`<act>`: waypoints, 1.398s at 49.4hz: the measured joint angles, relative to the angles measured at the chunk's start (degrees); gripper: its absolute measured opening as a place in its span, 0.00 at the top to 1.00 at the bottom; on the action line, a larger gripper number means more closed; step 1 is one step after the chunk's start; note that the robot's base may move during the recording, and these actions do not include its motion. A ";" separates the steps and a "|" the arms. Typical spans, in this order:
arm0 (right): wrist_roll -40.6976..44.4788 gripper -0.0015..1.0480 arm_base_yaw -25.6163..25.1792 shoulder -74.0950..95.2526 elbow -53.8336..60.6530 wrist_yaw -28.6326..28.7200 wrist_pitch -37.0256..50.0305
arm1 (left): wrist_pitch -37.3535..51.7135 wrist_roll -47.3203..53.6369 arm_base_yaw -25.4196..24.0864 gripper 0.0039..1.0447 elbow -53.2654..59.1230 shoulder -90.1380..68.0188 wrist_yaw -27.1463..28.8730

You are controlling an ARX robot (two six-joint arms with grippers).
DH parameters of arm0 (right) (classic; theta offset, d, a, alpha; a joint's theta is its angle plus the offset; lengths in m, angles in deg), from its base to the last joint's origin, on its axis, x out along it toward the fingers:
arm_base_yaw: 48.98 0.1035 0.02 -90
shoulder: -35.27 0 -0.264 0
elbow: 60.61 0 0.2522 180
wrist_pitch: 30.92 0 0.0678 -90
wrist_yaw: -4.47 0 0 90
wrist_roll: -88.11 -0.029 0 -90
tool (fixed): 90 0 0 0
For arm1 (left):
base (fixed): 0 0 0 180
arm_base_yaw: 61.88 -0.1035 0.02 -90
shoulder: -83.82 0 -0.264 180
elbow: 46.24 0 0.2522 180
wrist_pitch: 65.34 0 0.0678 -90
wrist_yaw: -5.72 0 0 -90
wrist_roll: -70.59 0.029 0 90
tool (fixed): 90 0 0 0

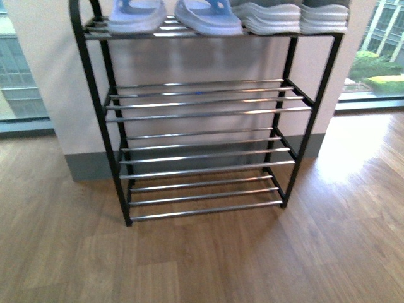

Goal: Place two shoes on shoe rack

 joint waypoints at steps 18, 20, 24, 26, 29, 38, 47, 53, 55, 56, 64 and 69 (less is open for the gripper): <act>-0.11 0.09 -0.02 0.04 0.00 0.09 -0.07 | -0.02 0.00 0.04 0.09 0.00 0.00 0.02; -0.11 0.09 -0.02 0.00 0.00 0.11 -0.07 | 0.00 0.00 0.04 0.09 0.00 0.00 0.00; -0.13 0.09 -0.02 0.00 0.00 0.11 -0.07 | 0.00 0.00 0.04 0.09 0.00 0.00 0.02; -0.11 0.09 -0.02 -0.02 0.00 0.20 -0.07 | 0.00 0.00 0.04 0.09 0.00 0.00 0.11; -0.13 0.09 -0.02 0.04 0.00 0.20 -0.07 | 0.00 0.00 0.04 0.09 0.00 0.00 0.17; -0.11 0.09 -0.02 0.02 0.00 0.20 -0.07 | 0.00 0.00 0.04 0.09 0.00 0.00 0.09; -0.13 0.09 -0.02 0.00 0.00 0.17 -0.07 | 0.00 0.00 0.04 0.09 0.00 0.00 0.07; -0.13 0.09 -0.04 0.02 0.00 0.09 -0.07 | 0.00 0.00 0.04 0.09 0.00 0.00 0.00; -0.13 0.09 -0.02 0.00 0.00 0.13 -0.07 | 0.00 0.00 0.04 0.09 0.00 0.00 0.04; -0.13 0.09 -0.02 0.00 0.00 0.20 -0.07 | -0.02 0.00 0.04 0.09 0.00 0.00 0.09; -0.13 0.09 -0.02 0.00 0.00 0.28 -0.07 | 0.00 0.00 0.04 0.09 0.00 0.00 0.09; -0.15 0.09 0.00 0.02 0.00 -0.04 -0.07 | -0.02 0.02 0.04 0.09 0.00 0.00 -0.02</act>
